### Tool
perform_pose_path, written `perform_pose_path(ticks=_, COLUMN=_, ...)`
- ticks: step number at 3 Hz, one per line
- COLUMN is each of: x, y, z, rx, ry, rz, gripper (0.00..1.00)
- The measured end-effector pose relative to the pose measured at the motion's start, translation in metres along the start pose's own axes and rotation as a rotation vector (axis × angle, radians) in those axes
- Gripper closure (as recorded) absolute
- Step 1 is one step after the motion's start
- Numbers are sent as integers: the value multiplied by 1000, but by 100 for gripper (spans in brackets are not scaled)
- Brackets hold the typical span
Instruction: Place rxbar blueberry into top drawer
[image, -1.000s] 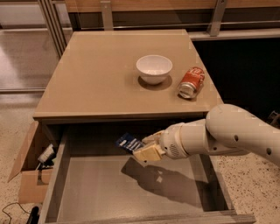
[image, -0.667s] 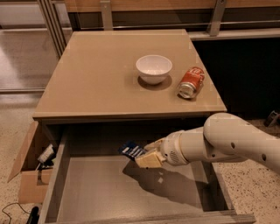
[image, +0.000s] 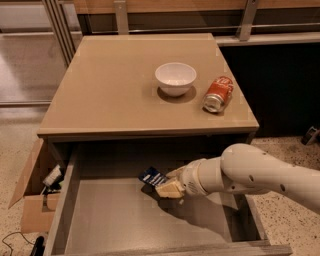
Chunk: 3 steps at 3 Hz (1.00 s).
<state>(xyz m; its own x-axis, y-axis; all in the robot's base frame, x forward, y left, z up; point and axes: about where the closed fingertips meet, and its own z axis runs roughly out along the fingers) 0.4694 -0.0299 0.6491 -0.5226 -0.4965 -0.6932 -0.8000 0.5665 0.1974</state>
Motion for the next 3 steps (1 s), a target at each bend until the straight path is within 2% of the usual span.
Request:
perform_pose_path(ticks=1, x=4, y=-10, z=15, rx=44, ry=-7, rz=-19, gripper=100)
perform_pose_path(ticks=3, x=7, y=-14, z=21, rx=66, ry=-19, rz=-41, gripper=100)
